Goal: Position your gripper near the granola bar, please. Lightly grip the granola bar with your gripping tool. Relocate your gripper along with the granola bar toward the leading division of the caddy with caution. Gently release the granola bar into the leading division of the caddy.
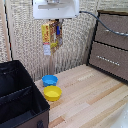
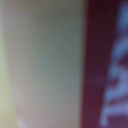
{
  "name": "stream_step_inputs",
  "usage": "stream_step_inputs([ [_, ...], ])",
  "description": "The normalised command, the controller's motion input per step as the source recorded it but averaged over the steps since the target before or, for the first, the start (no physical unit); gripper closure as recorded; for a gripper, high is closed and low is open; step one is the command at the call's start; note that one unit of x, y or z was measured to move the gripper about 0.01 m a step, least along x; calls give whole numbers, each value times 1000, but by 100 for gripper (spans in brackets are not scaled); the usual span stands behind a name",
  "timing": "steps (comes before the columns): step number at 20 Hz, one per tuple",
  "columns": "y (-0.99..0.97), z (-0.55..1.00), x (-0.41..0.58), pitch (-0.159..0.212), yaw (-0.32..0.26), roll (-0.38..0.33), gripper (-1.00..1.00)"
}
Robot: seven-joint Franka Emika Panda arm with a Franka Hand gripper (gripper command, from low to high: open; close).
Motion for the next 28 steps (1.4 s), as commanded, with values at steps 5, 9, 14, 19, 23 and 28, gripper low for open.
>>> stream_step_inputs([
  [5, 720, 0, -18, 13, -160, -24, 100],
  [9, 744, 0, -138, 2, -124, -14, 100],
  [14, 782, -70, -115, 53, -109, -46, 100],
  [19, 785, -95, -52, 56, -121, -49, 100],
  [23, 764, -81, -2, 55, -138, -41, 100],
  [28, 769, -61, -82, 51, -119, -35, 100],
])
